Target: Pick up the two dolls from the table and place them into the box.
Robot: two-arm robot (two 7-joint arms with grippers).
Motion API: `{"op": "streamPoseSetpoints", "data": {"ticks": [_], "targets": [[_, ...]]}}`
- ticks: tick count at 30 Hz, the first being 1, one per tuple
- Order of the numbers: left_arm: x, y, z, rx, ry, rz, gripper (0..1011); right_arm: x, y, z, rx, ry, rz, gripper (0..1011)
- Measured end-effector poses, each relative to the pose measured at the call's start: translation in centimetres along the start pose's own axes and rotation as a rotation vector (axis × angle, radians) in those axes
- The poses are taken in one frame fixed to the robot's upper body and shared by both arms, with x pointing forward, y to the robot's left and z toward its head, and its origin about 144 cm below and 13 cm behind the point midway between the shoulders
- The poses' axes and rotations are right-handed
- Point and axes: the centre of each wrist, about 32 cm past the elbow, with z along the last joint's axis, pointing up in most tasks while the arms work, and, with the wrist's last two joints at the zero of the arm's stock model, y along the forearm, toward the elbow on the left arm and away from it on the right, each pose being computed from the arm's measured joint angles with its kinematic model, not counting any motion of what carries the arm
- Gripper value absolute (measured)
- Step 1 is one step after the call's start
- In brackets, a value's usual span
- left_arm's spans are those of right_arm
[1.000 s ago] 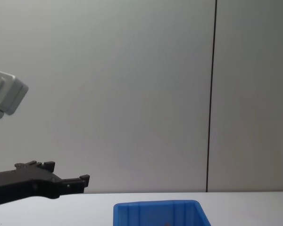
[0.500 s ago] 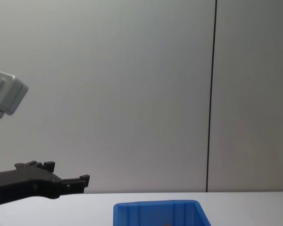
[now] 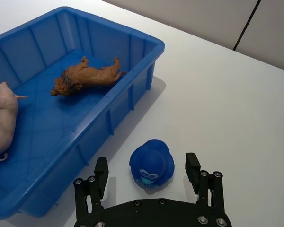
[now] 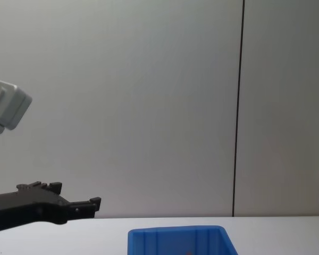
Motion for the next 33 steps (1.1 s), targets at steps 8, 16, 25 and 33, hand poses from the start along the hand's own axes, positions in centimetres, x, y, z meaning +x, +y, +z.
{"op": "streamPoseSetpoints", "data": {"ticks": [8, 16, 25, 33], "targets": [[0.0, 0.0, 0.0, 0.0, 0.0, 0.0, 1001, 0.1, 0.6, -0.4, -0.009, 0.004, 0.003, 1001], [0.0, 0.0, 0.0, 0.0, 0.0, 0.0, 1001, 0.2, 1.1, -0.7, -0.016, 0.01, 0.007, 945], [0.0, 0.0, 0.0, 0.0, 0.0, 0.0, 1001, 0.2, 1.6, -0.8, -0.005, 0.011, 0.011, 731], [0.0, 0.0, 0.0, 0.0, 0.0, 0.0, 1001, 0.3, 1.9, -0.8, 0.001, 0.016, 0.008, 496]]}}
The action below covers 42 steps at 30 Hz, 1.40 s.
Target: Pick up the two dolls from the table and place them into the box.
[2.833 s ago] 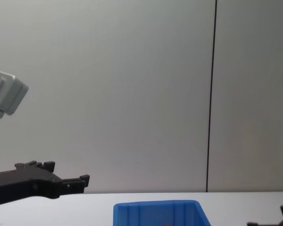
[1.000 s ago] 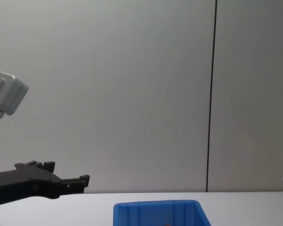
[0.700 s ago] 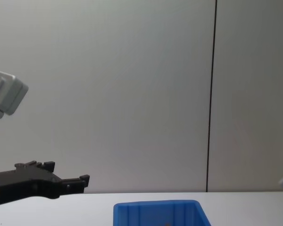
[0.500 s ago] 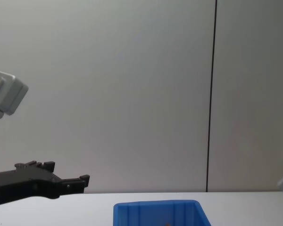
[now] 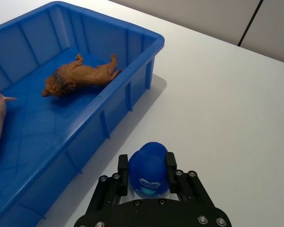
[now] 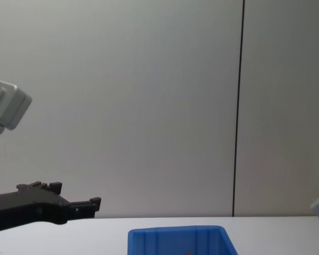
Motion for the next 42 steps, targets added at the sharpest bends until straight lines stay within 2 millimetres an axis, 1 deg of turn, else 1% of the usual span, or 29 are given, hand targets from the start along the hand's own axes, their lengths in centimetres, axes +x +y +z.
{"op": "streamPoseSetpoints", "data": {"ticks": [2, 4, 6, 11, 18, 23, 33, 42], "targets": [[0.0, 0.0, 0.0, 0.0, 0.0, 0.0, 1001, 0.0, 0.0, 0.0, 0.0, 0.004, -0.006, 426], [0.0, 0.0, 0.0, 0.0, 0.0, 0.0, 1001, 0.1, 0.1, 0.0, 0.0, 0.009, -0.014, 394], [0.0, 0.0, 0.0, 0.0, 0.0, 0.0, 1001, 0.1, 0.1, 0.0, -0.002, 0.014, -0.023, 333], [0.0, 0.0, 0.0, 0.0, 0.0, 0.0, 1001, 0.2, 0.0, 0.0, -0.008, 0.026, -0.045, 278], [0.0, 0.0, 0.0, 0.0, 0.0, 0.0, 1001, 0.3, -0.4, 0.4, 0.008, 0.027, -0.074, 242], [0.0, 0.0, 0.0, 0.0, 0.0, 0.0, 1001, 0.2, -1.0, 1.2, 0.04, 0.014, -0.09, 213], [0.0, 0.0, 0.0, 0.0, 0.0, 0.0, 1001, -0.4, -2.2, 3.9, 0.165, -0.038, -0.072, 181], [0.0, 0.0, 0.0, 0.0, 0.0, 0.0, 1001, -1.4, -2.5, 6.2, 0.275, -0.085, 0.012, 181]]}}
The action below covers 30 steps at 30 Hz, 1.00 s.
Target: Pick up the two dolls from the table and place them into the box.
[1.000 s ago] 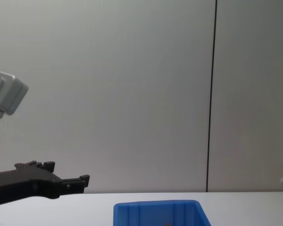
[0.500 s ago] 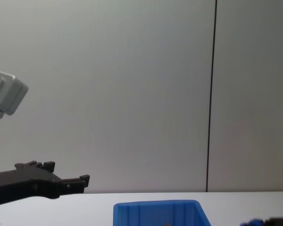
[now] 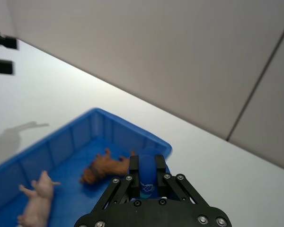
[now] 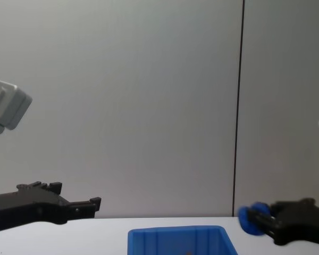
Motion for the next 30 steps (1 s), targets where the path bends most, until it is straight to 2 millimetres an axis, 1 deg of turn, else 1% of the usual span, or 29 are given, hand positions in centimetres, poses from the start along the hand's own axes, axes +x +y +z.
{"op": "streamPoseSetpoints", "data": {"ticks": [5, 9, 10, 12, 13, 15, 17, 19, 20, 21, 22, 24, 26, 27, 28, 29, 30], "targets": [[0.0, 0.0, 0.0, 0.0, 0.0, 0.0, 1001, -0.7, 0.5, 0.9, 0.042, -0.014, 0.054, 181], [0.0, 0.0, 0.0, 0.0, 0.0, 0.0, 1001, -1.5, 1.6, 1.7, 0.082, -0.026, 0.115, 185], [0.0, 0.0, 0.0, 0.0, 0.0, 0.0, 1001, -1.6, 1.8, 1.9, 0.087, -0.028, 0.123, 233], [0.0, 0.0, 0.0, 0.0, 0.0, 0.0, 1001, -1.8, 2.1, 2.0, 0.094, -0.032, 0.137, 264], [0.0, 0.0, 0.0, 0.0, 0.0, 0.0, 1001, -2.1, 2.6, 2.2, 0.1, -0.034, 0.153, 316], [0.0, 0.0, 0.0, 0.0, 0.0, 0.0, 1001, -2.3, 3.1, 2.4, 0.106, -0.038, 0.169, 346], [0.0, 0.0, 0.0, 0.0, 0.0, 0.0, 1001, -2.4, 3.3, 2.4, 0.107, -0.04, 0.177, 433], [0.0, 0.0, 0.0, 0.0, 0.0, 0.0, 1001, -2.5, 3.6, 2.5, 0.108, -0.042, 0.182, 475], [0.0, 0.0, 0.0, 0.0, 0.0, 0.0, 1001, -2.6, 3.8, 2.6, 0.109, -0.042, 0.185, 538], [0.0, 0.0, 0.0, 0.0, 0.0, 0.0, 1001, -2.7, 3.9, 2.6, 0.109, -0.042, 0.185, 538], [0.0, 0.0, 0.0, 0.0, 0.0, 0.0, 1001, -2.7, 4.1, 2.6, 0.109, -0.042, 0.184, 597], [0.0, 0.0, 0.0, 0.0, 0.0, 0.0, 1001, -2.7, 4.2, 2.6, 0.109, -0.041, 0.18, 630], [0.0, 0.0, 0.0, 0.0, 0.0, 0.0, 1001, -2.7, 4.3, 2.6, 0.107, -0.038, 0.168, 717], [0.0, 0.0, 0.0, 0.0, 0.0, 0.0, 1001, -2.7, 4.3, 2.6, 0.106, -0.037, 0.164, 737], [0.0, 0.0, 0.0, 0.0, 0.0, 0.0, 1001, -2.7, 4.3, 2.6, 0.104, -0.035, 0.154, 792], [0.0, 0.0, 0.0, 0.0, 0.0, 0.0, 1001, -2.7, 4.3, 2.6, 0.104, -0.035, 0.154, 792], [0.0, 0.0, 0.0, 0.0, 0.0, 0.0, 1001, -2.7, 4.2, 2.6, 0.103, -0.031, 0.141, 824]]}}
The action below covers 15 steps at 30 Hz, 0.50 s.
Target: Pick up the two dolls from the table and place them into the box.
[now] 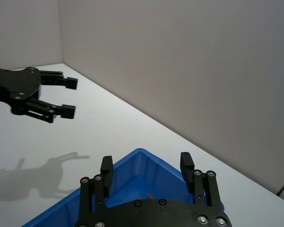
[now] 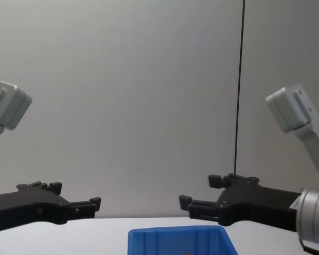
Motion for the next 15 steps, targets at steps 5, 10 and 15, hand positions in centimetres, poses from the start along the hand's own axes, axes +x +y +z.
{"op": "streamPoseSetpoints", "data": {"ticks": [5, 10, 15], "targets": [[0.0, 0.0, 0.0, 0.0, 0.0, 0.0, 1001, 0.1, -0.6, -0.1, -0.002, 0.013, -0.054, 974], [0.0, 0.0, 0.0, 0.0, 0.0, 0.0, 1001, 0.0, -1.1, -0.1, -0.001, 0.024, -0.093, 1001], [0.0, 0.0, 0.0, 0.0, 0.0, 0.0, 1001, 0.0, -1.6, -0.2, -0.001, 0.03, -0.121, 1001]]}}
